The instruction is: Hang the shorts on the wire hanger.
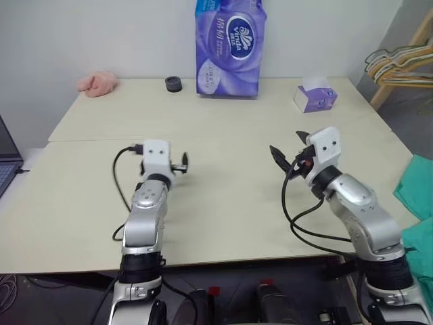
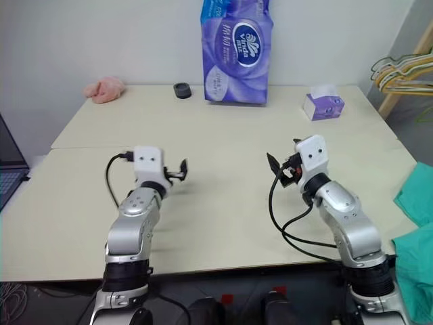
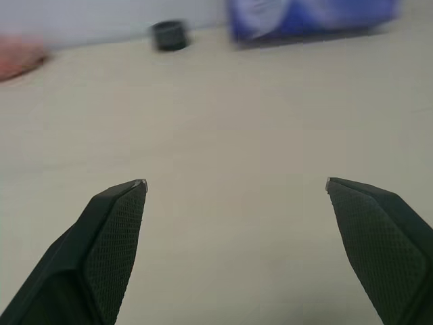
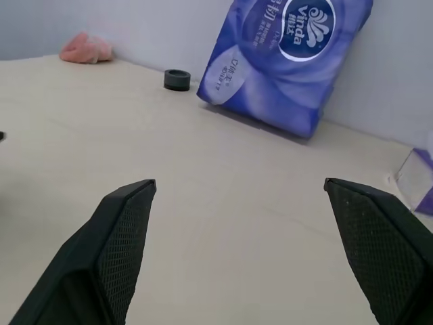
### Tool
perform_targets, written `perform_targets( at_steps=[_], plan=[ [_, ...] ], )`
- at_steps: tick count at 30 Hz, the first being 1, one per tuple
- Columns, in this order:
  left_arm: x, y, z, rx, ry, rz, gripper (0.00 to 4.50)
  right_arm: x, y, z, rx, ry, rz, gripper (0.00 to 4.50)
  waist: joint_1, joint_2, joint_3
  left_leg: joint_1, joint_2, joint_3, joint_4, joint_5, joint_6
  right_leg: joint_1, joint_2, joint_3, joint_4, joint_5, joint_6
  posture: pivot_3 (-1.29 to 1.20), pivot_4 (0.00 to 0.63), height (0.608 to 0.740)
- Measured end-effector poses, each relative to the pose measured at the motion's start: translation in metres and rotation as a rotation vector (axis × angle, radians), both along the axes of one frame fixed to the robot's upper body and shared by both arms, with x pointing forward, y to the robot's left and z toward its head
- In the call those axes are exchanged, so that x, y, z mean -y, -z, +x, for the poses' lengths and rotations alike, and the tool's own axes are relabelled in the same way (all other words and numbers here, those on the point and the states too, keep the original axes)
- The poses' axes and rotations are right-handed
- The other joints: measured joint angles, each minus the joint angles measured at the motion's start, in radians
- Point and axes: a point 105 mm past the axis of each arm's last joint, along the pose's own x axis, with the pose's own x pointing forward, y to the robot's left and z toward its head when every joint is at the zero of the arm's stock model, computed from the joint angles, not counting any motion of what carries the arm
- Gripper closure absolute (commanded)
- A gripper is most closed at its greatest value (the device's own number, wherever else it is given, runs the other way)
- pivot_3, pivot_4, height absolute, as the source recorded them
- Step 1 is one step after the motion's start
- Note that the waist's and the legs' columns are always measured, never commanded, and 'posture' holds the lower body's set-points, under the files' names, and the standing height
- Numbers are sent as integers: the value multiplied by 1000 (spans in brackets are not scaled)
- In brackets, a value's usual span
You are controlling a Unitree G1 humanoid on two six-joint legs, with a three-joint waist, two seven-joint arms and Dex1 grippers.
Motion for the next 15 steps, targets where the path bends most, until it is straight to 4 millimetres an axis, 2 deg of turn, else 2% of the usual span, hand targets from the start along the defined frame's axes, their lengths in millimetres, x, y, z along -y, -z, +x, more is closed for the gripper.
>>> perform_targets(
  at_steps=[3, 9, 15],
  plan=[
    [-1, 15, -8, -46, 7, 3, 0, 2, 20, 5, -39, 28, 23, 252, 10, 0, -4, 2, 0, -1, 0, 4, -1, 3, 1, -2, -1, 3, -5, 38, 48, 740],
    [23, 4, -2, 19, 136, 16, 0, 5, 38, 14, -59, 86, 49, 252, 23, 0, -21, 2, 0, -3, -2, 5, -1, 4, 2, -4, -2, 3, -7, 49, 47, 740],
    [30, 7, 2, 22, 181, -22, 0, 14, 45, 17, -63, 123, 50, 252, 23, 1, -23, 3, 0, -3, -2, 5, -1, 3, 2, -4, -2, 3, -7, 62, 53, 740]
  ],
)
